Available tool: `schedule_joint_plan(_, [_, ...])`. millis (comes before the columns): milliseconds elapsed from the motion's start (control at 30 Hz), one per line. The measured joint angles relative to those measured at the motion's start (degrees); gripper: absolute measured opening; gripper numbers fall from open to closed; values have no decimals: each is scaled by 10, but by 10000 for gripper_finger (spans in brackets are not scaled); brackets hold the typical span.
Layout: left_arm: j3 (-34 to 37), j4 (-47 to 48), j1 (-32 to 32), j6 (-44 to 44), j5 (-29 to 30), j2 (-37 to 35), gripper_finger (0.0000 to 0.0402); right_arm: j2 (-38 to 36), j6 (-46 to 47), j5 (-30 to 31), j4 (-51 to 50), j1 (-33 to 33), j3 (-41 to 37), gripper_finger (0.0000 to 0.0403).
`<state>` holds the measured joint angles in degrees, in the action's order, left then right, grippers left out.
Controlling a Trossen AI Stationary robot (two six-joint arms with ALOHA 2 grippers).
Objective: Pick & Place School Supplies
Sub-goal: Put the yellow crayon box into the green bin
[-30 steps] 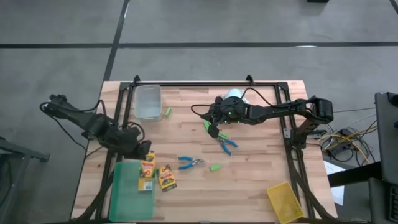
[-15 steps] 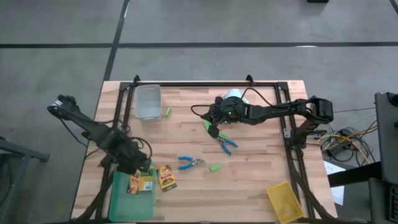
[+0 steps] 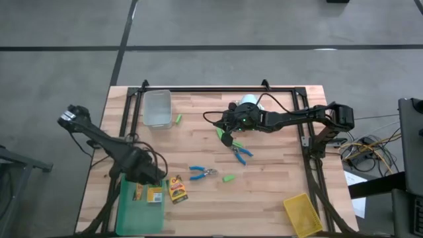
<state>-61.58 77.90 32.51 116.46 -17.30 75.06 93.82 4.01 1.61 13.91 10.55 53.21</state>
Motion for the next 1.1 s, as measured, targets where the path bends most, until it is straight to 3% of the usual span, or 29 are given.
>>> schedule_joint_plan(533, [0,-45,0,-71,0,72,51,0,-2,0,0,0,-1,8])
schedule_joint_plan(1100, [0,-46,-1,-27,-16,103,51,0,-2,0,0,0,-2,8])
